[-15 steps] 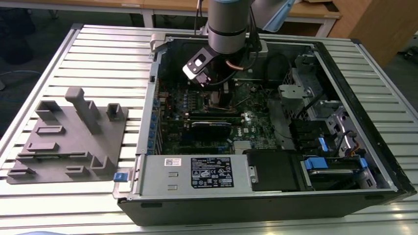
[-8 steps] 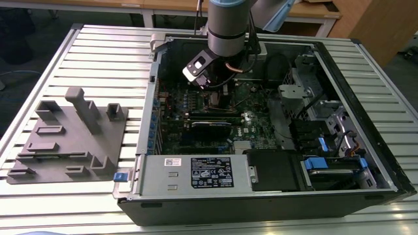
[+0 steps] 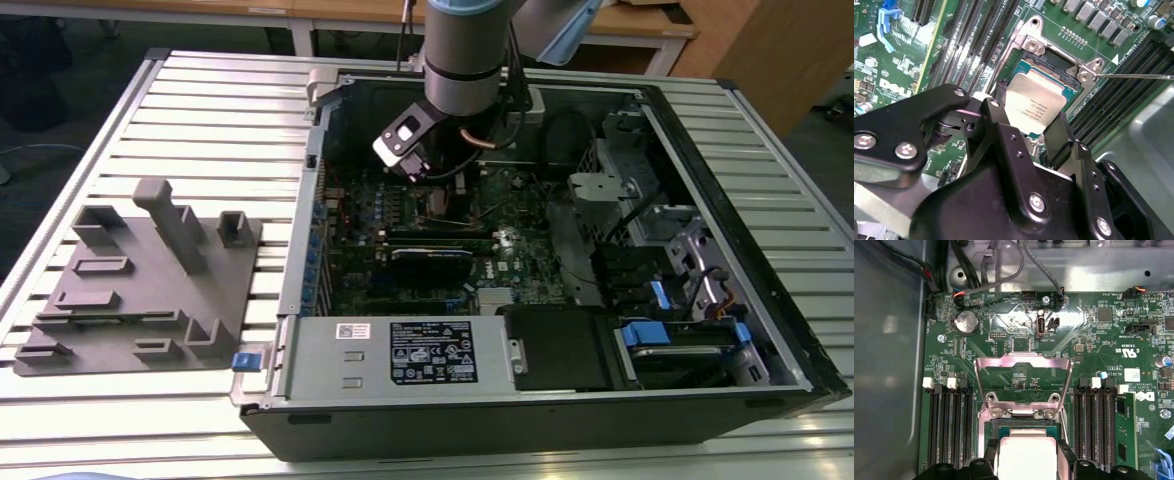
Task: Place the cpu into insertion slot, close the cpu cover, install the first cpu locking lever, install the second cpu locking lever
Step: 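Place the cpu into insertion slot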
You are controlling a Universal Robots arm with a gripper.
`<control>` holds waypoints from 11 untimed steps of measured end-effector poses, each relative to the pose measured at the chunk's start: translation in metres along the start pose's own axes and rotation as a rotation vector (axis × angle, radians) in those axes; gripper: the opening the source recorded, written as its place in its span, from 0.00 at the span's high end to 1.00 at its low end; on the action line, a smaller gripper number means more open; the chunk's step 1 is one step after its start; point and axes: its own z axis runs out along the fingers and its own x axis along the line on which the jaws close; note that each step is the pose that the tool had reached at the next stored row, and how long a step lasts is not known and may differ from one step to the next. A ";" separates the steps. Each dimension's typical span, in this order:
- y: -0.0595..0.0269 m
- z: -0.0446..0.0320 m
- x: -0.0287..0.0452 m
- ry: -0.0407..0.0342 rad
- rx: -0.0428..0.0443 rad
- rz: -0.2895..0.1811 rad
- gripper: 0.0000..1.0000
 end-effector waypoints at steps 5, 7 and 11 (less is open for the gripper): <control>-0.0001 0.0015 0.0020 0.0001 0.0001 0.000 0.46; -0.0003 0.0037 0.0019 -0.0001 0.0007 0.000 0.46; -0.0005 0.0057 0.0018 -0.0012 0.0014 0.000 0.46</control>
